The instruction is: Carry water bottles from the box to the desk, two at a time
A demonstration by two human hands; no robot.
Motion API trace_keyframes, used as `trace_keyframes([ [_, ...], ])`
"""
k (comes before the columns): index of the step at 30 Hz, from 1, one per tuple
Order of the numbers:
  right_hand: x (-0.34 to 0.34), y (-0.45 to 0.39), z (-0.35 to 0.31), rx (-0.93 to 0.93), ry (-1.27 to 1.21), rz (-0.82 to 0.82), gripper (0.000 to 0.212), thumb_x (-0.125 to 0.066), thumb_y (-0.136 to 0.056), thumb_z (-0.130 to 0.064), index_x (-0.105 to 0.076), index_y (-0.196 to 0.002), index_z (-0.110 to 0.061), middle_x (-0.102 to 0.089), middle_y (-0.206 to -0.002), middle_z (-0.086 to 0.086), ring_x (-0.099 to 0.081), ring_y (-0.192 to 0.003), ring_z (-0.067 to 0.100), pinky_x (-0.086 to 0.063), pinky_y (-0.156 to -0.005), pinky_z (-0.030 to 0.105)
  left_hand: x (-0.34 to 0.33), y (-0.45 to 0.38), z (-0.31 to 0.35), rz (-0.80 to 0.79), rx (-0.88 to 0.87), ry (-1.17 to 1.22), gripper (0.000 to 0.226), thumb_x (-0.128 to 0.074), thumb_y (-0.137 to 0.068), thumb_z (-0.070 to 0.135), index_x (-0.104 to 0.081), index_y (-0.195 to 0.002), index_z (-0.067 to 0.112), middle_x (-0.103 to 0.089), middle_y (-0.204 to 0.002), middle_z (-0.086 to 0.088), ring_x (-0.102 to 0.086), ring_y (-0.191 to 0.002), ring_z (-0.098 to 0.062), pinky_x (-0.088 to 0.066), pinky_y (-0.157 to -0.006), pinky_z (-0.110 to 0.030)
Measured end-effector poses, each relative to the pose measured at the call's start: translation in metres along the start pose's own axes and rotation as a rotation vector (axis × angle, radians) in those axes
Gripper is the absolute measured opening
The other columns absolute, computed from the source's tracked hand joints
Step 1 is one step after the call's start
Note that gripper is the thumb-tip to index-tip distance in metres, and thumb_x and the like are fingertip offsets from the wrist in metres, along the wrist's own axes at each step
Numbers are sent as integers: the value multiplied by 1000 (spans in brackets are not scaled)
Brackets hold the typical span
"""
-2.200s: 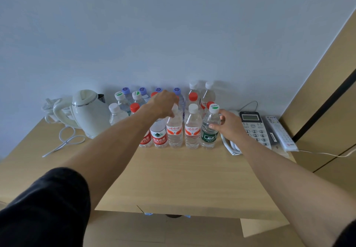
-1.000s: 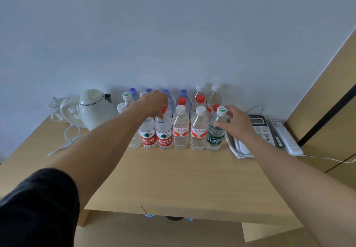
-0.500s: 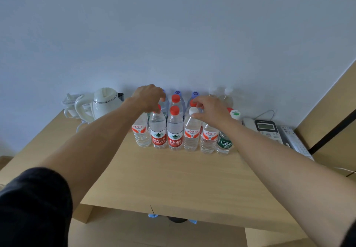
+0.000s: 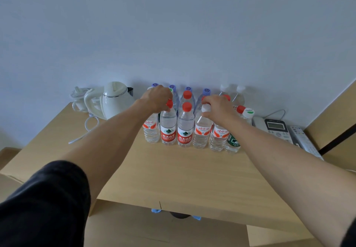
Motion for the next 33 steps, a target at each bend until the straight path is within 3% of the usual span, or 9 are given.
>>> trace_keyframes([
  [4,0,-1,-1,-23,13,-4,26,-71,-85,-14,-68,-112,-12,-69,-110,10,-64,-102,28,-49,-79,34,-1,-2,0,-8,-12,8,24,-73,-88,25,-75,-107,12,-72,-105,-7,-66,-98,-24,-57,-89,-42],
  [8,0,-3,-9,-16,19,-22,41,-76,-86,-24,-65,-125,-12,-68,-121,9,-63,-111,27,-54,-91,41,-2,-2,-4,3,-31,14,32,-76,-86,28,-73,-116,16,-71,-110,-4,-64,-103,-23,-55,-91,-39],
  [12,-2,-7,-18,5,-31,-27,47,-78,-85,-30,-64,-128,-14,-69,-117,6,-64,-106,25,-54,-90,41,7,0,-20,64,-38,55,50,-81,-81,35,-66,-127,22,-70,-116,0,-62,-108,-22,-54,-90,-39],
  [15,-6,-10,-25,23,-51,-31,45,-76,-86,-32,-63,-127,-16,-69,-110,3,-65,-102,23,-53,-87,38,17,6,-35,116,-42,-59,51,-80,-80,47,-65,-125,29,-70,-118,6,-62,-108,-20,-50,-85,-35],
  [18,-11,-14,-30,28,-46,-33,40,-72,-88,-35,-64,-123,-18,-67,-102,-1,-62,-96,19,-46,-77,31,10,11,-46,31,-3,-111,53,-77,-81,52,-63,-127,32,-67,-122,7,-60,-113,-19,-49,-86,-34],
  [26,-22,-21,-35,24,-46,-55,35,-73,-88,-29,-66,-119,-16,-71,-109,5,-66,-103,24,-52,-89,36,-12,12,-60,-74,46,-29,42,-79,-85,25,-67,-125,24,-66,-123,-5,-57,-114,-24,-46,-85,-33],
  [33,-26,-23,-30,10,-82,-35,35,-76,-86,-27,-68,-118,-16,-72,-108,5,-66,-101,24,-43,-80,27,-14,6,-63,-75,39,34,39,-80,-85,22,-70,-122,22,-64,-123,-6,-56,-113,-24,-42,-79,-30],
])
Point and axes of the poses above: each hand's wrist, its own y-axis away from the middle knuckle, its own x-axis out of the back of the hand, z = x × y, the point moved 5 cm from there along -y, towards the middle knuckle
